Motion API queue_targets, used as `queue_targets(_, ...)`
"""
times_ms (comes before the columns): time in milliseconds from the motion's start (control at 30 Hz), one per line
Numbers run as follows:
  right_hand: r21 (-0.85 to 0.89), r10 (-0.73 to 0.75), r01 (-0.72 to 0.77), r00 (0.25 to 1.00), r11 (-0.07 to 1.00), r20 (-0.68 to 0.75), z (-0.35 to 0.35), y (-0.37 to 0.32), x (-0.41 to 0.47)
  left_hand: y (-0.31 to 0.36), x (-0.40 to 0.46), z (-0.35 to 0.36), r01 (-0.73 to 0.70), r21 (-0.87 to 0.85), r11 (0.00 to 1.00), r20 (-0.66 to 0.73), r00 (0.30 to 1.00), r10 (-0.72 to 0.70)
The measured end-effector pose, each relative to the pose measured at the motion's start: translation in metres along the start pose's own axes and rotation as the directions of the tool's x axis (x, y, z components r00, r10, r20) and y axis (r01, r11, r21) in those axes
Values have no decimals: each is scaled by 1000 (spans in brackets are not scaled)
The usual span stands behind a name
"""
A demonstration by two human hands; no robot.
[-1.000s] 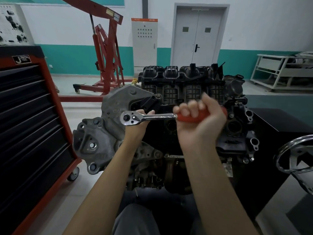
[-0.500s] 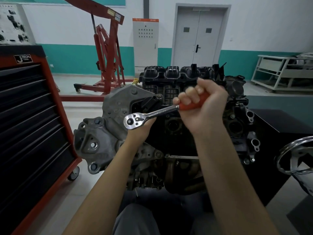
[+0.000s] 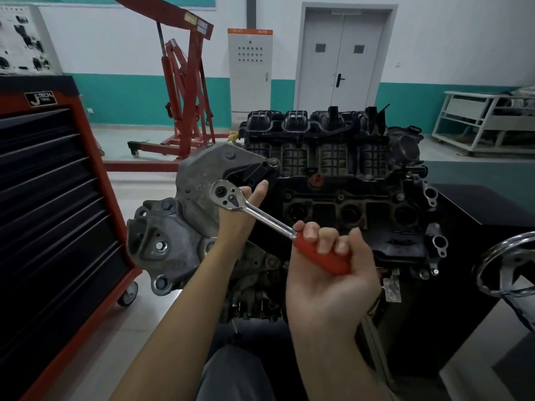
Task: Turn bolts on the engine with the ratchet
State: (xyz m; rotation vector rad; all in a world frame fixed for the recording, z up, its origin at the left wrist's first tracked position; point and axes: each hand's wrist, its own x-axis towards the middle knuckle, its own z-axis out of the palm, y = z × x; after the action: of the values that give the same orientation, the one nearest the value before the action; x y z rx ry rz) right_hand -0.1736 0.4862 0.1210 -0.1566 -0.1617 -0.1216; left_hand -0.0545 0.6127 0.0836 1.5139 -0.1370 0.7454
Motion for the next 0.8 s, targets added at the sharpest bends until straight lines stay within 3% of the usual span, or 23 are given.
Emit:
queue_targets(167,-178,42,-22,993,984,107,21,-13,32,-10,5,-2,62,23,998,-46,997,-61)
queue_targets(267,-311,164,-114,976,943,141,46,-22,67,-14,3,-1,160,-3,987,-71,985,-159)
queue_targets(433,-526,369,-243,917,815,149,77,-25,104,-14,-1,-7,91,84,992,151,983,-103)
queue_targets(567,-393,256,-192,959,899,119,55,-26,84,-12,-2,-8,95,34,995,83,992,-97)
queue_targets(667,-200,100,-86,993,976,62,21,-22,45,-5,2,-5,-11,56,998,71,997,7)
queue_targets(800,-49,17,-17,1000,999,12,-5,-10,7,1,-2,-3,-51,80,995,81,996,44)
